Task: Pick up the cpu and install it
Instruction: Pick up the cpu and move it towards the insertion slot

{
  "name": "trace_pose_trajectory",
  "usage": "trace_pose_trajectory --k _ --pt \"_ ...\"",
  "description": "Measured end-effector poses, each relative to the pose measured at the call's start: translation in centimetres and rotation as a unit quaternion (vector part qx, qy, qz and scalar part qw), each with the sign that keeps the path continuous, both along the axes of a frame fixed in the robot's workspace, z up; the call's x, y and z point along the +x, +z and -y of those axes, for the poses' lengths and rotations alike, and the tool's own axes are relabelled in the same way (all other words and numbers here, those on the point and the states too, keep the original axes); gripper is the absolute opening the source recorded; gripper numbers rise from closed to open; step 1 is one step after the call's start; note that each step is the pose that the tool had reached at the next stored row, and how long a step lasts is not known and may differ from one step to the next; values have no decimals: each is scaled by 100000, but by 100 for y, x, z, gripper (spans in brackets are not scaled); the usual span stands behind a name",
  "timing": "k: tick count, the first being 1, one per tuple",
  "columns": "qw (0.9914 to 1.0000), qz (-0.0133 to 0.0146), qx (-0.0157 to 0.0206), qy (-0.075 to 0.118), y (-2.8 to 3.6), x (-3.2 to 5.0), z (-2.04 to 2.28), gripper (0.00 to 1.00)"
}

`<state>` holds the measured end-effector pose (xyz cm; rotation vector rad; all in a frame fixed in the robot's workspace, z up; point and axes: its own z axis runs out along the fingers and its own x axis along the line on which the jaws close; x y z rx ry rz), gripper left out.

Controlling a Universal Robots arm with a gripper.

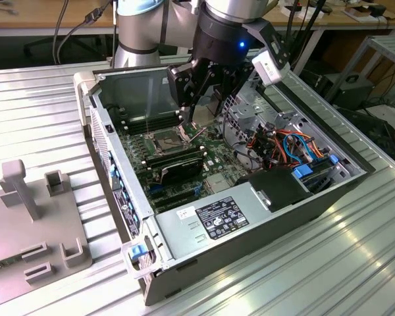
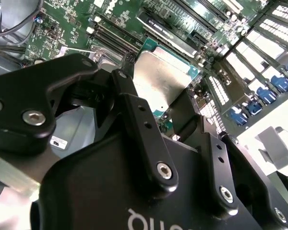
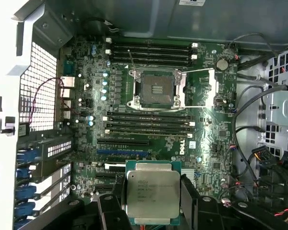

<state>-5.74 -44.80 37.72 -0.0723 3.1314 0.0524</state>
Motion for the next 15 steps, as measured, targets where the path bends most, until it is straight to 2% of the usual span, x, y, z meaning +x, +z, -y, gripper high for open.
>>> trace_pose_trajectory --k 15 --pt "100000 -1 77 2 -46 0 -237 55"
